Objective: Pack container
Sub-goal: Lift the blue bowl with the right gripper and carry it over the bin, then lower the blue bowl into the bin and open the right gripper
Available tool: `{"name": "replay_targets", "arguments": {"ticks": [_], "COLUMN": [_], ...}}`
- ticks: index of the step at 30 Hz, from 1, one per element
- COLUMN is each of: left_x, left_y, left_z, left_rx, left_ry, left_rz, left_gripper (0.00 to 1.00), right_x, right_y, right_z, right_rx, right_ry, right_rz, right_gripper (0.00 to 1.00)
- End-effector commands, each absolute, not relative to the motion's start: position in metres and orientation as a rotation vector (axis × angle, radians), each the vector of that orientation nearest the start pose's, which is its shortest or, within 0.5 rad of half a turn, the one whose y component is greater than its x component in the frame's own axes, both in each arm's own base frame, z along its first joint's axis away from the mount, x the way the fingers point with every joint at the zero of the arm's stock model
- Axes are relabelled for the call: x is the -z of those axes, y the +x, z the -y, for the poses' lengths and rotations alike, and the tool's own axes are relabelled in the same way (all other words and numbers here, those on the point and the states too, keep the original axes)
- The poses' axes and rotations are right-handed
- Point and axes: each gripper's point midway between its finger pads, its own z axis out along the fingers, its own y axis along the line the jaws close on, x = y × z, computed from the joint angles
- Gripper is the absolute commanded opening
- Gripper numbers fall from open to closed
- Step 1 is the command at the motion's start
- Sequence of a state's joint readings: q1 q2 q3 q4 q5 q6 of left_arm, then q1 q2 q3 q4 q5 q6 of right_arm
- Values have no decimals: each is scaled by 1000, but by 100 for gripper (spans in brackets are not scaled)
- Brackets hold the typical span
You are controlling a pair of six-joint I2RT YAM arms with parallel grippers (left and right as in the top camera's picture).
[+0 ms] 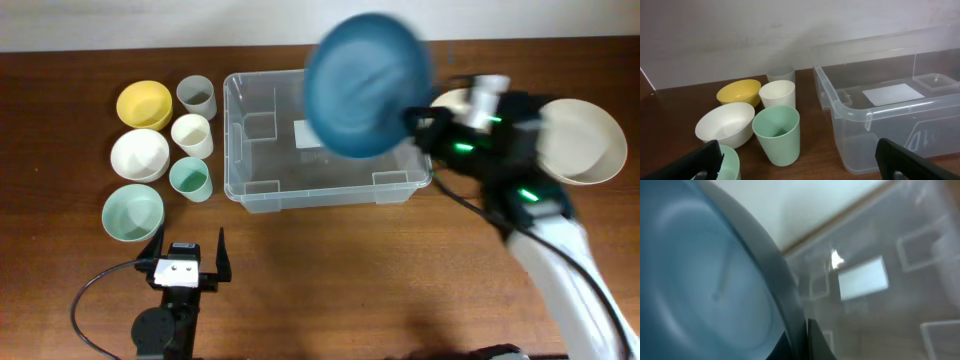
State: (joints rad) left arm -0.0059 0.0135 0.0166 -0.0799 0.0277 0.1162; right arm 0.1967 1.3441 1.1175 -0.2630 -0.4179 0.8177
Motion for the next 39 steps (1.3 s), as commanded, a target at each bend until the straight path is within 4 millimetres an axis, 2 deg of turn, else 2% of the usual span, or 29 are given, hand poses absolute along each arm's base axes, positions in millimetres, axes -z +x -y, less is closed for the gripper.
{"name": "replay_targets", "arguments": {"ticks": [1,5,11,16,19,24,31,39], "left_x": [-157,-157,-157,-157,-157,-157,-157,-157], "left_y": [246,246,246,246,246,246,246,246], "left_z": [8,8,8,8,8,8,7,8], "left_rx": [-57,-57,-57,-57,-57,-57,-58,-57], "left_ry": [133,133,133,133,133,133,133,133], "left_rz": [-1642,-1642,-1642,-1642,-1642,-1642,-1642,-1642], "left_gripper": [100,100,100,100,100,100,100,100], "right_x": [-247,-216,-191,-157,-144,-138,-131,-102], "right_y": [423,448,464,465,464,465,455,448], "right_z": [-170,-199,-236,-230,-226,-221,-237,-237], "right_rx": [-983,-985,-982,-874,-840,-767,-741,-684], "right_ry": [449,430,388,552,621,648,653,726], "right_rz": [-2183,-2265,-2328,-2389,-2413,-2407,-2428,-2490], "right_gripper": [4,4,4,4,4,4,4,4]}}
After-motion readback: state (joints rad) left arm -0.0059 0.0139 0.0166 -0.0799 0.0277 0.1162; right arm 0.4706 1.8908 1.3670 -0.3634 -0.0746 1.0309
